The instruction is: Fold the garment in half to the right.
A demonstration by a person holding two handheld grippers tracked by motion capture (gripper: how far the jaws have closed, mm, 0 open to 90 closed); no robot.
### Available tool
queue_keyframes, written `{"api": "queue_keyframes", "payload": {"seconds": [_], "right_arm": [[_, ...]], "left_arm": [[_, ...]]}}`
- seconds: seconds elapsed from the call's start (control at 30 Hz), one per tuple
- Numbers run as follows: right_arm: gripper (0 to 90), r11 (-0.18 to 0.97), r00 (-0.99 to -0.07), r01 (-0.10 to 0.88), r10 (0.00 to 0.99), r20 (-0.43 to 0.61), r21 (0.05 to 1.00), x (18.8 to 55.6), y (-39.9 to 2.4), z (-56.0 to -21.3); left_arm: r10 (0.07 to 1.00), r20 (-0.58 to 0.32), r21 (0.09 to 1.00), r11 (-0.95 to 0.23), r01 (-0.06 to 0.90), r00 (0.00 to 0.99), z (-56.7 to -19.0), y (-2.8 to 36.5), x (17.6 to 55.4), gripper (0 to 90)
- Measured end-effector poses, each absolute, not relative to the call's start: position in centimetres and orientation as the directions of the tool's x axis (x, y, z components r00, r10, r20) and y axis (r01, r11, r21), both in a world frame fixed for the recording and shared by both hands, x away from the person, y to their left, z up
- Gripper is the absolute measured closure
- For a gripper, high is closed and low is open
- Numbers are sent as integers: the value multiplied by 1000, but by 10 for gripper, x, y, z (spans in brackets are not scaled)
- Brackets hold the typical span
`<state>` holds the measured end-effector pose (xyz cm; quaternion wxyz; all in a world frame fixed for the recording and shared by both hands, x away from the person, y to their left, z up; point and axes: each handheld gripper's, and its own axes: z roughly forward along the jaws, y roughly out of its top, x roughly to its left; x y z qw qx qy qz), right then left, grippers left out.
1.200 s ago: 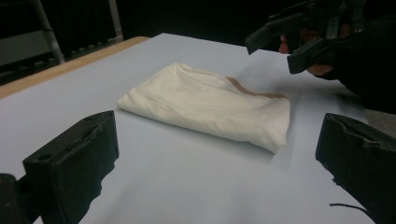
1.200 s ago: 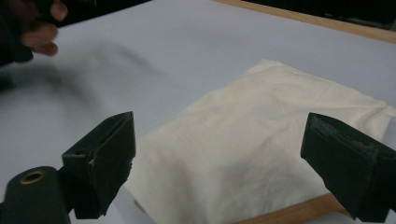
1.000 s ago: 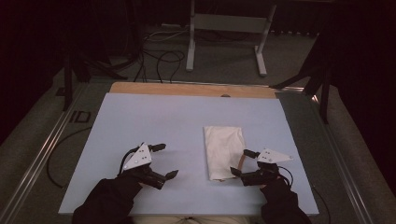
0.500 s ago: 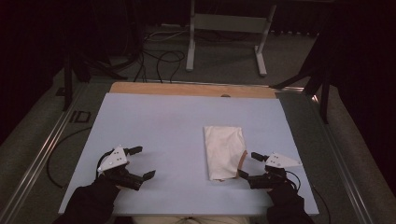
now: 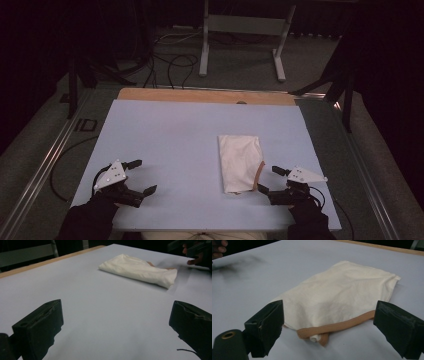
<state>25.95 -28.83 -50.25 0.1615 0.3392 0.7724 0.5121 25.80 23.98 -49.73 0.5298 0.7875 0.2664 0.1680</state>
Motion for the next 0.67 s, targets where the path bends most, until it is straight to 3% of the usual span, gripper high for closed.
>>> {"api": "queue_keyframes", "payload": {"seconds": [0.67], "right_arm": [[97, 246, -694, 377, 714, 96, 893, 262, -291, -507]], "left_arm": [[627, -17, 915, -305, 265, 779, -502, 251, 250, 2]]}}
